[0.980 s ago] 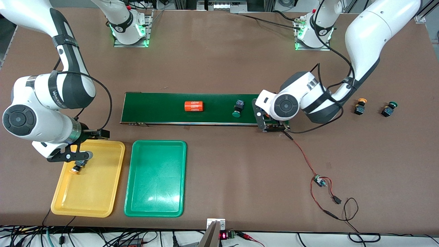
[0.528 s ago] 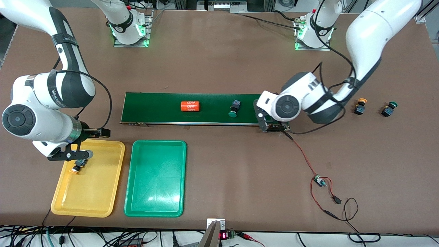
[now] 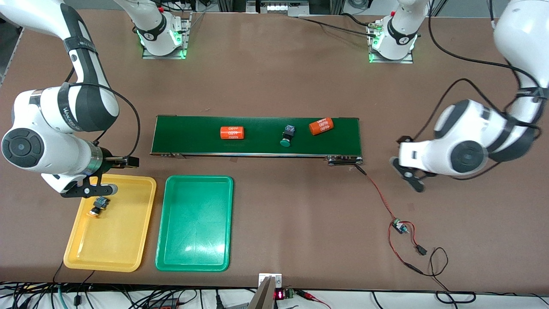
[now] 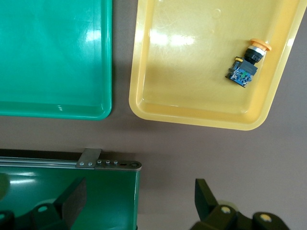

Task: Sort buttons by color to trays
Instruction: 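Move the right gripper over the belt while the left gripper reaches buttons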

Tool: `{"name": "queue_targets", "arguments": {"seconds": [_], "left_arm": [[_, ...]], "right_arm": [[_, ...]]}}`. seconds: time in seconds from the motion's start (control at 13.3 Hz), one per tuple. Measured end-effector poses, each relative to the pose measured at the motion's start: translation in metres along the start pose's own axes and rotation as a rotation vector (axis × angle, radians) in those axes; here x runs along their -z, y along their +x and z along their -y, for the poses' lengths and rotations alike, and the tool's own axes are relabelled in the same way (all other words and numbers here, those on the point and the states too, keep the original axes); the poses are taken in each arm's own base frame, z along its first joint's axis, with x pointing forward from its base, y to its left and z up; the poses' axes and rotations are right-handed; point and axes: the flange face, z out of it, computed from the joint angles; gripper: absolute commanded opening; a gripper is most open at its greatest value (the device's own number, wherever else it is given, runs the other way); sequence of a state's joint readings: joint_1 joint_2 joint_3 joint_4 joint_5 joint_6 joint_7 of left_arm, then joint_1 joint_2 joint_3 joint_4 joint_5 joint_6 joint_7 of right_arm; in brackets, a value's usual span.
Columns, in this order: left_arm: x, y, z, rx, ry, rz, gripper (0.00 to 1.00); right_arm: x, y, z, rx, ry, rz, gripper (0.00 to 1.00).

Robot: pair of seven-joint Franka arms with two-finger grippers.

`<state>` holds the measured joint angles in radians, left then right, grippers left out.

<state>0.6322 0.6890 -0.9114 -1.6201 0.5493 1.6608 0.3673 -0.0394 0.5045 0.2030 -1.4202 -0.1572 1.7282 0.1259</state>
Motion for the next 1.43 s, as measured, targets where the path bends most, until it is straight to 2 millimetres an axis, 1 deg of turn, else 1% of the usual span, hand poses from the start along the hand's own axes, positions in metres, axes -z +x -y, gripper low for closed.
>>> {"name": "queue_targets", "arguments": {"seconds": [0.08,0.3,0.38,0.45,0.53,0.68,0.83,0.9,1.06,1.28,1.43], "left_arm": [[-0.01,-0.012,0.016,0.044,-0.01,0.013,1.0],[-0.042,-0.038,0.052,0.153,-0.008,0.076,1.0],[-0.051,-0.044,0.063,0.166,0.005,0.095,1.0],[-0.055,-0.047,0.068,0.17,0.017,0.107,1.0],[-0.055,-0.047,0.068,0.171,0.026,0.109,1.0],[-0.045,-0.045,0.067,0.177,0.041,0.098,1.0],[-0.036,-0.048,0.07,0.19,0.054,0.087,1.0],[-0.035,-0.051,0.072,0.196,0.055,0.087,1.0],[-0.038,-0.058,0.08,0.215,0.051,0.092,1.0],[-0.042,-0.077,0.097,0.269,0.067,0.115,1.0],[-0.047,-0.087,0.105,0.354,0.007,0.086,1.0]], "right_arm": [[0.0,0.0,0.0,-0.001,0.0,0.004,1.0],[0.0,-0.002,0.003,-0.038,0.01,0.012,1.0],[0.002,-0.005,0.01,-0.076,0.039,0.028,1.0],[0.006,-0.01,0.018,-0.121,0.076,0.052,1.0],[0.012,-0.016,0.025,-0.165,0.103,0.077,1.0],[0.026,-0.029,0.04,-0.232,0.117,0.107,1.0],[0.041,-0.042,0.066,-0.251,0.105,0.107,1.0],[0.045,-0.049,0.079,-0.246,0.096,0.104,1.0],[0.044,-0.064,0.093,-0.233,0.084,0.09,1.0],[0.034,-0.086,0.095,-0.234,0.08,0.038,1.0],[0.029,-0.102,0.096,-0.234,0.079,-0.002,1.0]]}}
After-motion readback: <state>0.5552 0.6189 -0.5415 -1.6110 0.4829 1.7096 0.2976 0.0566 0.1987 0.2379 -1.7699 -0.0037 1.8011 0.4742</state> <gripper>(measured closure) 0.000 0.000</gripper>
